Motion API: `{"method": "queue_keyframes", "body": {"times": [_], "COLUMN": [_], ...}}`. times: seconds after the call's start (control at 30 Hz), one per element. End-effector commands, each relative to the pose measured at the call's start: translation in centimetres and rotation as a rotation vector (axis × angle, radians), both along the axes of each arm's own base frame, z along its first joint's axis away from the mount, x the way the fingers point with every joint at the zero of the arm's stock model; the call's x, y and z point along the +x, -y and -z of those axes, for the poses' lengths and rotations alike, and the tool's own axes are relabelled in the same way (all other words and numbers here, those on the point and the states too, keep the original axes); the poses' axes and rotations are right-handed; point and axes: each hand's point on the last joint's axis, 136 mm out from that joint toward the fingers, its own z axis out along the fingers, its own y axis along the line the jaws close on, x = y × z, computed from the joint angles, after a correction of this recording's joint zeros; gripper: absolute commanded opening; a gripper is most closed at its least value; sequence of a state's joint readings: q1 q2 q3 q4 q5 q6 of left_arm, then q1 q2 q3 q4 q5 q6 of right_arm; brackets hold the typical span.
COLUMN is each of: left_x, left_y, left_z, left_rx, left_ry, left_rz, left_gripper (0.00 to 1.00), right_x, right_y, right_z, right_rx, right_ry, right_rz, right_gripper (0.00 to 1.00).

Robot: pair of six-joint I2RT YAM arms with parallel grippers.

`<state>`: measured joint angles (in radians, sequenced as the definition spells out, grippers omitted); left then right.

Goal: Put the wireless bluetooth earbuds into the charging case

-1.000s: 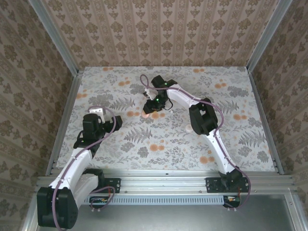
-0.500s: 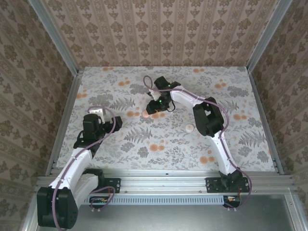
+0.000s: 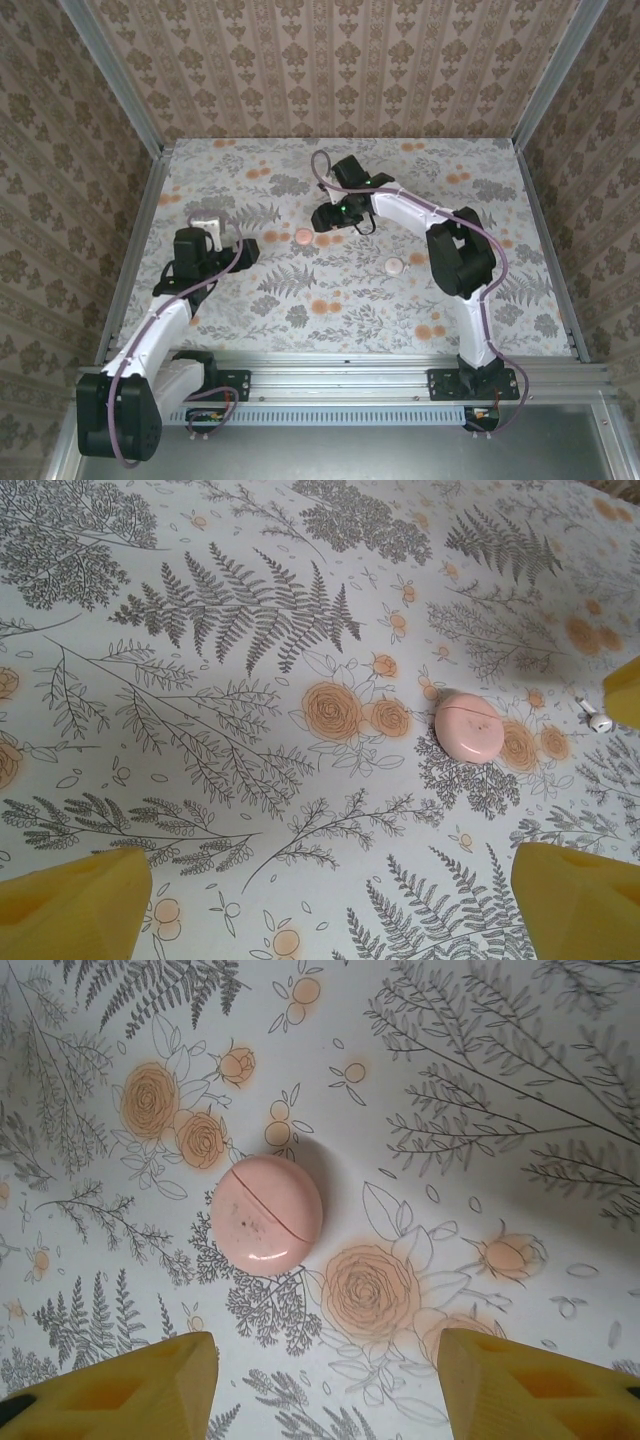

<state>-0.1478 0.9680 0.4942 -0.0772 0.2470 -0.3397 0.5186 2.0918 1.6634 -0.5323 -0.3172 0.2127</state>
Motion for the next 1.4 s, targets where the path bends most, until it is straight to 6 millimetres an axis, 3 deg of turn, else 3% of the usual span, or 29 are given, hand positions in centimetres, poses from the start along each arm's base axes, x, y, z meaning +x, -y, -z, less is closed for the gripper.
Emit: {"method": "queue_keyframes", "body": {"times": [0.0, 0.33, 0.63, 1.03, 1.2, 1.37], "left_x": [0.2, 0.3, 0.5, 0.9, 0.8, 0.8], "left_y": [0.2, 0.4, 0.7, 2.2, 2.5, 2.6], "left_z": [-0.5, -0.4, 0.1, 1.4, 1.4, 1.0], "left_rx": [-0.006, -0.004, -0.003, 0.018, 0.019, 0.015], "left_ry": [0.004, -0.017, -0.035, -0.111, -0.126, -0.117], "left_rz": [0.026, 0.039, 0.054, 0.130, 0.145, 0.149], "left_gripper": [0.94, 0.93, 0.92, 0.89, 0.89, 0.89], "right_x": [0.6, -0.3, -2.0, -5.8, -7.1, -9.1], "right_y": [0.8, 2.8, 4.6, 10.6, 14.1, 16.3], "right_z": [-3.0, -4.4, -3.8, 0.1, 0.6, 1.1], "right_rx": [0.033, -0.015, -0.061, -0.383, -0.568, -0.630], "right_ry": [0.087, 0.112, 0.097, -0.050, -0.094, -0.186], "right_rz": [0.078, 0.136, 0.167, 0.168, 0.192, 0.197], "right_gripper": [0.62, 0.63, 0.62, 0.63, 0.66, 0.70]}}
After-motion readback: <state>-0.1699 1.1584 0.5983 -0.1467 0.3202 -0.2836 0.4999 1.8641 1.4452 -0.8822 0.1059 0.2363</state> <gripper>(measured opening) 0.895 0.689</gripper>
